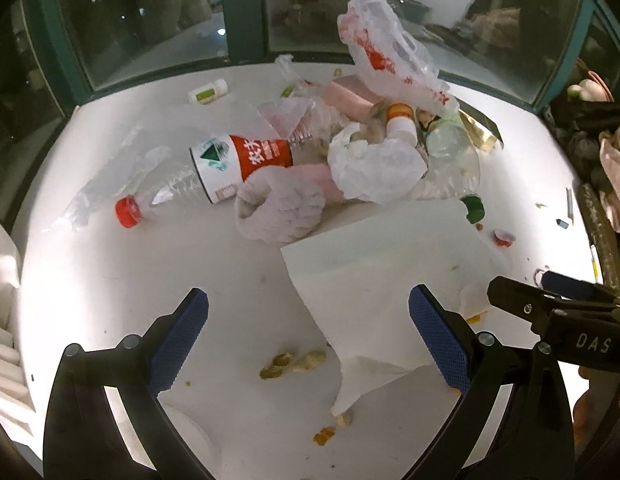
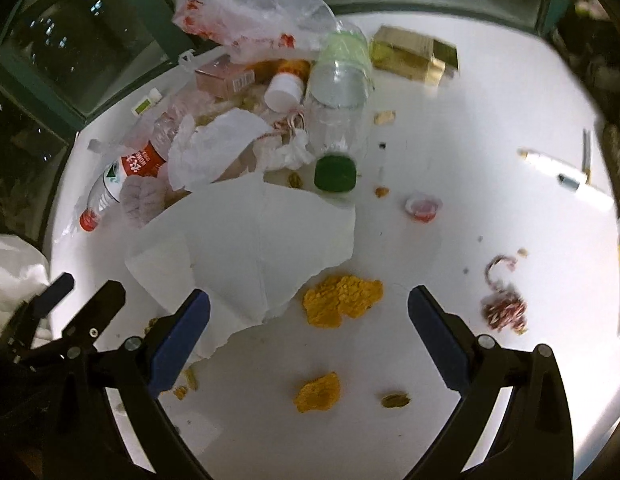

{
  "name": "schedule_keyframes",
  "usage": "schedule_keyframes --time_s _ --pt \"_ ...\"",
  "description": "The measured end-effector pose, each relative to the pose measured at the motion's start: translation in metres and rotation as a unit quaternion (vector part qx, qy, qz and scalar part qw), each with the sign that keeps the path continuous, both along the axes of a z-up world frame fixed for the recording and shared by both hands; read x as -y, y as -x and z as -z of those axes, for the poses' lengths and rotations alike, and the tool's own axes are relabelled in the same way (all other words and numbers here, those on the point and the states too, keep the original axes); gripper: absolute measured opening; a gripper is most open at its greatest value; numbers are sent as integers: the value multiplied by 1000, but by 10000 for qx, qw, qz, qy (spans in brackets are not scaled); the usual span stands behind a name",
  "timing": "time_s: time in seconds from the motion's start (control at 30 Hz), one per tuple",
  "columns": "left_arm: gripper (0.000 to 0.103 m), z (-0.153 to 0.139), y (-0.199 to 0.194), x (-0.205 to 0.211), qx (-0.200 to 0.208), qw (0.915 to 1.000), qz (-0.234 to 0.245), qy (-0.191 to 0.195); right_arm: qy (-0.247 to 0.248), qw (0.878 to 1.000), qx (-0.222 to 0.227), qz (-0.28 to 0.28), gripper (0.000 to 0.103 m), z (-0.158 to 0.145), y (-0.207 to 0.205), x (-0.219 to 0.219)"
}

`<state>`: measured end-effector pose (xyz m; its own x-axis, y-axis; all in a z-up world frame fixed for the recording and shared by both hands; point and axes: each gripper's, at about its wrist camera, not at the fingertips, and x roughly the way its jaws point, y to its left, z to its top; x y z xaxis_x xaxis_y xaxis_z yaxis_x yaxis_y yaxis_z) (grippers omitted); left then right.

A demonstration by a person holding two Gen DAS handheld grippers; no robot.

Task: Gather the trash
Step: 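Lower the right gripper onto the white paper napkin and close on it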

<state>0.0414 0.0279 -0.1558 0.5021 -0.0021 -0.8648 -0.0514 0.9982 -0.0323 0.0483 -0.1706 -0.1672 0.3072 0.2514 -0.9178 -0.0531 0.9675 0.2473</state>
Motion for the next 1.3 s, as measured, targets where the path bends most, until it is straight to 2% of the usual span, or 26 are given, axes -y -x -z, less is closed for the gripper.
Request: schedule_keyframes --time_s 0.27,0.53,0.77,1.0,1.07,1.1,1.2,1.3 --pt "97 11 -13 5 -150 9995 222 149 -376 9981 -395 303 97 11 -24 7" --pt "97 19 -25 0 -262 9988 46 412 -861 9925 -695 517 97 21 -37 8" --pt "97 26 -33 8 -365 9987 149 310 -1040 9905 -721 545 97 25 -40 9" --pt "97 31 -39 11 -433 9979 206 434 -1833 9747 -1041 744 96 39 -38 9" --pt "97 32 -41 11 -448 9979 196 426 -1801 9759 -1013 702 96 40 -38 6" --pt "97 32 -41 11 -451 9979 207 418 -1802 9765 -975 663 94 39 -39 4" --pt "97 32 -42 13 -439 9980 279 370 -1959 9758 -847 468 73 33 -45 -3" --pt "97 33 -43 14 -454 9978 318 350 -1970 9762 -823 386 71 30 -52 -10"
